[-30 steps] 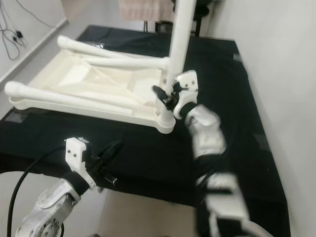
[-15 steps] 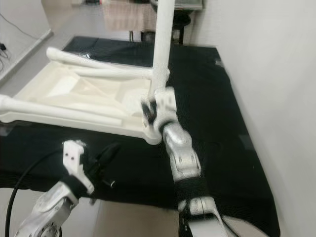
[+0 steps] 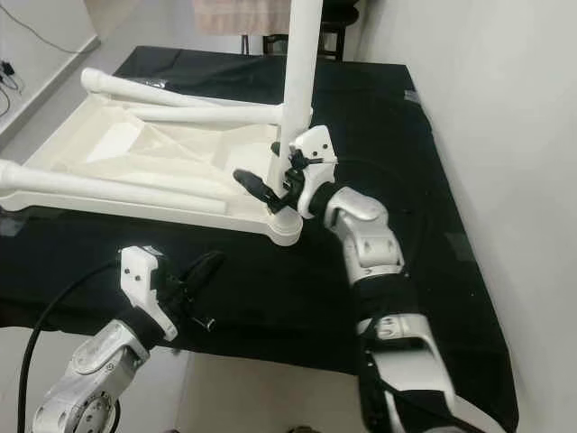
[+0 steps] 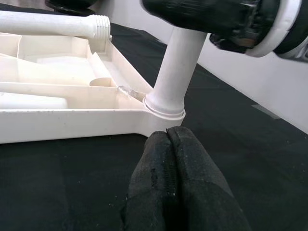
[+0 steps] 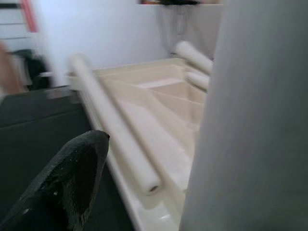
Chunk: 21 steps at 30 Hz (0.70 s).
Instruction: Building children table
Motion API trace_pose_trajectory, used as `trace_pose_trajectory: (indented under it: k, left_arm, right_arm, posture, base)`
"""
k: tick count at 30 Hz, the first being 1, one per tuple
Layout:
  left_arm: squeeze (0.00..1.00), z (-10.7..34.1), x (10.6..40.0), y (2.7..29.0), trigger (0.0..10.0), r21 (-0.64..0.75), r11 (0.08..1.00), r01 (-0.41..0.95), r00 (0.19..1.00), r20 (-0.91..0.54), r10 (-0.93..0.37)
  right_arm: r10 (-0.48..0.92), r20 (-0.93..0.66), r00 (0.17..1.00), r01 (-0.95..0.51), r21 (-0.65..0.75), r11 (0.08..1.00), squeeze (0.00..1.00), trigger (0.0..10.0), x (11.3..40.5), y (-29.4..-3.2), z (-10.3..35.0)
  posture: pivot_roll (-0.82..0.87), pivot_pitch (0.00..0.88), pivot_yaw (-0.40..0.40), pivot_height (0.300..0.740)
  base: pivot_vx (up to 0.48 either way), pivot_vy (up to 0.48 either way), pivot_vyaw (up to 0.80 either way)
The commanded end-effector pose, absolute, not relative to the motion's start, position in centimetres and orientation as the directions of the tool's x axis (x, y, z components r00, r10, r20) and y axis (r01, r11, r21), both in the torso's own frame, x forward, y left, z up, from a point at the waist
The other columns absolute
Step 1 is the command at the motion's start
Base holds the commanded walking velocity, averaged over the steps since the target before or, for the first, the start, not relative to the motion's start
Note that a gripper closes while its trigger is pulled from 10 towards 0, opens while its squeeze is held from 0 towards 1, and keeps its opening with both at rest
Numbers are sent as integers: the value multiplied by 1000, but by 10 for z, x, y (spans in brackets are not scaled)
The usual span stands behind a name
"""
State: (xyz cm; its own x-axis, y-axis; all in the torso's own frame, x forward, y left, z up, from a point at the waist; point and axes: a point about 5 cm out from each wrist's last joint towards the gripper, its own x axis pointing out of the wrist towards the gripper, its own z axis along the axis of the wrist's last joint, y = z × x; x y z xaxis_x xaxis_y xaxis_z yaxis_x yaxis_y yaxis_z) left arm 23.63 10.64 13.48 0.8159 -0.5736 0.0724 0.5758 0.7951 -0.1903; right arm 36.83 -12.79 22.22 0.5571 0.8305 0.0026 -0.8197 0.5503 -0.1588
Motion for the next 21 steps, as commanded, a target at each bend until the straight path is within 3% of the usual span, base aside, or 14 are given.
trace_pose_trajectory:
  k: [1,2,3,7,8,15,21]
  left_arm:
    - [0,131,236,105,10000,-199,795,573,817,62,-573]
    - [0,131,236,105,10000,-199,795,573,817,62,-573]
    - [0,131,236,105,10000,-199,796,572,818,62,-572]
    - [0,131,236,105,10000,-199,796,571,818,62,-572]
    - [0,131,235,105,10000,-199,796,571,818,62,-571]
    - [0,131,234,105,10000,-201,795,572,818,63,-572]
    - [0,132,234,105,10000,-205,793,574,816,63,-574]
  right_arm:
    - [904,-30,427,-892,-176,416,0,10000,367,-117,222]
    - [904,-30,427,-892,-176,416,0,10000,367,-117,222]
    - [908,-41,417,-902,-141,408,0,2196,375,-120,223]
    - [906,-40,420,-902,-122,413,0,2196,378,-121,224]
    - [908,-39,417,-905,-108,411,0,0,379,-122,224]
    - [913,-33,406,-911,-92,401,0,0,380,-132,222]
    - [871,-27,491,-866,-118,485,0,0,381,-144,217]
  posture:
    - [52,97,-48,740]
    - [52,97,-48,740]
    - [59,99,-49,740]
    - [60,99,-49,740]
    - [61,99,-50,740]
    - [58,105,-44,740]
    - [52,114,-39,740]
  base:
    - [0,0,0]
    - [0,0,0]
    - [0,0,0]
    - [0,0,0]
    - [0,0,0]
    - [0,0,0]
    - [0,0,0]
